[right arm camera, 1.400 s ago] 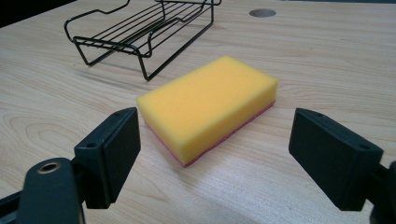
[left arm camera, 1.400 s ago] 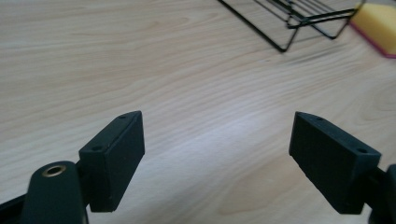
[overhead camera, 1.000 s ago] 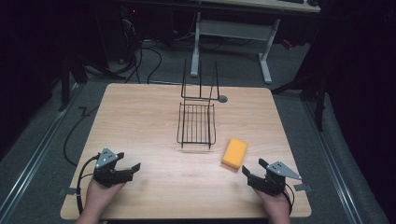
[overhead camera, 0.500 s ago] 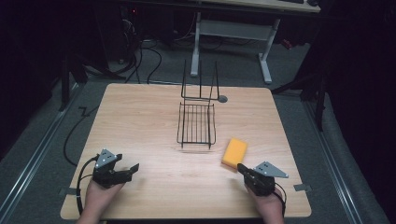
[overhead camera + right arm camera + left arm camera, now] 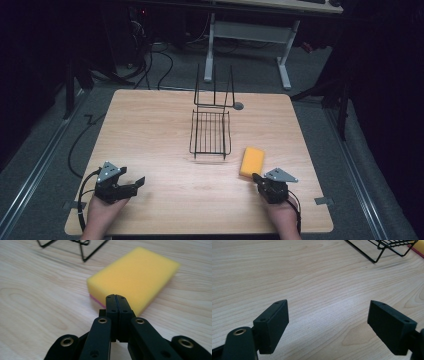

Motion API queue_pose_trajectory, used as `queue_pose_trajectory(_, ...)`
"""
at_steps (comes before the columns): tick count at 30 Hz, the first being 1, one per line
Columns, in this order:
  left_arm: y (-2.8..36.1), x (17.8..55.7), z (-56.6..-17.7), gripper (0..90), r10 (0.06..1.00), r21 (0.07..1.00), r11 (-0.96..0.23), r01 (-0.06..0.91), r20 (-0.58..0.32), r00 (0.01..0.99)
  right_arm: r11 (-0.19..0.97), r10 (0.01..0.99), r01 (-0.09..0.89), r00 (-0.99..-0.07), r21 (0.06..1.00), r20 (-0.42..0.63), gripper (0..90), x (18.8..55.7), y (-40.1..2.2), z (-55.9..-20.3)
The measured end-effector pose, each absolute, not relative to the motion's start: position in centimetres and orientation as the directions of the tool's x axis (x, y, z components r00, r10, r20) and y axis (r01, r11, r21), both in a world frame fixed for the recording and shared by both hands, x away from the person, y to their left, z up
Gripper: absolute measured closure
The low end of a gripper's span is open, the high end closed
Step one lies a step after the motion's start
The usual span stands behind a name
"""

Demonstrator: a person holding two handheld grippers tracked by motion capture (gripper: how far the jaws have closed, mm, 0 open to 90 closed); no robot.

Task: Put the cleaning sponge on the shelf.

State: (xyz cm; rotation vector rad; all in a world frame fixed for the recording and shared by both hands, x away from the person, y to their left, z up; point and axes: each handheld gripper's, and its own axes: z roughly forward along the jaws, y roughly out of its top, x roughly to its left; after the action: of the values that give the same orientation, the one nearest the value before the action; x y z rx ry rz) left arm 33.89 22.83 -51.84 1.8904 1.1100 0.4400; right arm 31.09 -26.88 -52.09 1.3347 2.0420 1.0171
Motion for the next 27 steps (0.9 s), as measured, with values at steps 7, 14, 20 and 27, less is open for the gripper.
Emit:
queue_pose_trajectory(7, 22.4, 34.2, -51.8, 18.0, 0.825, 0.823, -0.232, 0.518, -0.116, 0.553, 0.189, 0.945, 0.554, -0.326, 0.811, 0.002, 90.0, 31.2, -28.7, -52.0)
queue_pose_trajectory(14, 22.3, 34.2, -51.8, 18.0, 0.822, 0.823, -0.241, 0.514, -0.109, 0.559, 0.266, 0.895, 0.513, -0.446, 0.816, -0.012, 90.0, 31.8, -24.3, -51.4)
queue_pose_trajectory(20, 22.5, 34.1, -51.7, 18.0, 0.821, 0.825, -0.233, 0.515, -0.118, 0.559, 0.327, 0.876, 0.523, -0.480, 0.787, -0.046, 90.0, 33.4, -22.5, -51.9)
queue_pose_trajectory(27, 22.4, 34.2, -51.8, 18.0, 0.817, 0.822, -0.234, 0.519, -0.124, 0.564, 0.308, 0.896, 0.545, -0.441, 0.780, -0.046, 89.5, 33.8, -23.4, -52.1)
